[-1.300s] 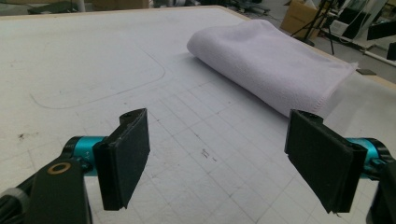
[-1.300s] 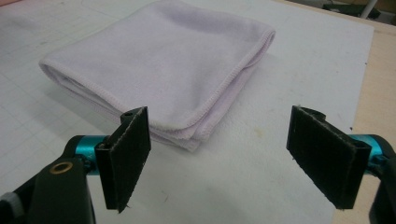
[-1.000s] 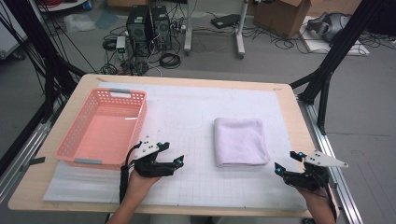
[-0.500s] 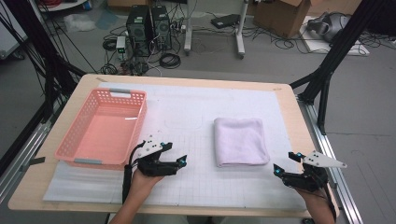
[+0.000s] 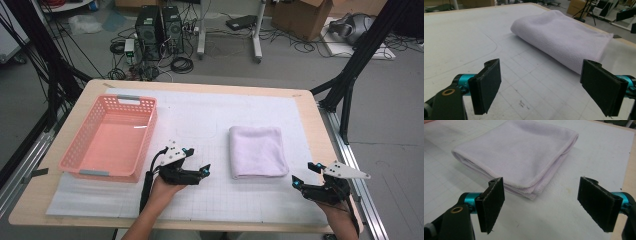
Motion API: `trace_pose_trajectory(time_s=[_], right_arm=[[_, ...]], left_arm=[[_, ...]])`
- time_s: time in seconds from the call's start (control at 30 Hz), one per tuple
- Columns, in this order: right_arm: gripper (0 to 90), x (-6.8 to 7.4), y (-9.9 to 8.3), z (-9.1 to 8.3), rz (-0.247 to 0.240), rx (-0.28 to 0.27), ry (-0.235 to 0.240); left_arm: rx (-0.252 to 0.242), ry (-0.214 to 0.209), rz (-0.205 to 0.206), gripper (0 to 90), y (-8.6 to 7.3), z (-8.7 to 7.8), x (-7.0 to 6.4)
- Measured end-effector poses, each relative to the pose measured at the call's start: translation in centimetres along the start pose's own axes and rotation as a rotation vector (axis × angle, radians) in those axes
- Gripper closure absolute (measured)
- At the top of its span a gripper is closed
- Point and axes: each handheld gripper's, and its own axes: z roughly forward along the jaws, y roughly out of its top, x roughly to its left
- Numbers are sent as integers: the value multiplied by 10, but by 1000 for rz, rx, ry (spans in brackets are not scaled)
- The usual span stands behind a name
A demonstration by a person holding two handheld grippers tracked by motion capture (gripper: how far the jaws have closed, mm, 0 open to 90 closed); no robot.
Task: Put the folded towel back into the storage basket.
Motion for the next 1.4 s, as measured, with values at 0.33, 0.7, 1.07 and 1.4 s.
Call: trace_pose_trajectory(time_s=[0.33, 0.7, 1.07, 1.4], right_arm=[[206, -1, 0, 0, 6, -5, 3], [206, -2, 0, 3, -2, 2, 9], [206, -5, 0, 2, 3, -7, 15], [206, -5, 0, 3, 3, -9, 21]], left_arm=[[6, 10, -53, 181, 14, 17, 3], [40, -30, -75, 193, 38, 55, 1], [109, -48, -97, 201, 46, 94, -6], [167, -43, -162, 206, 36, 113, -3]])
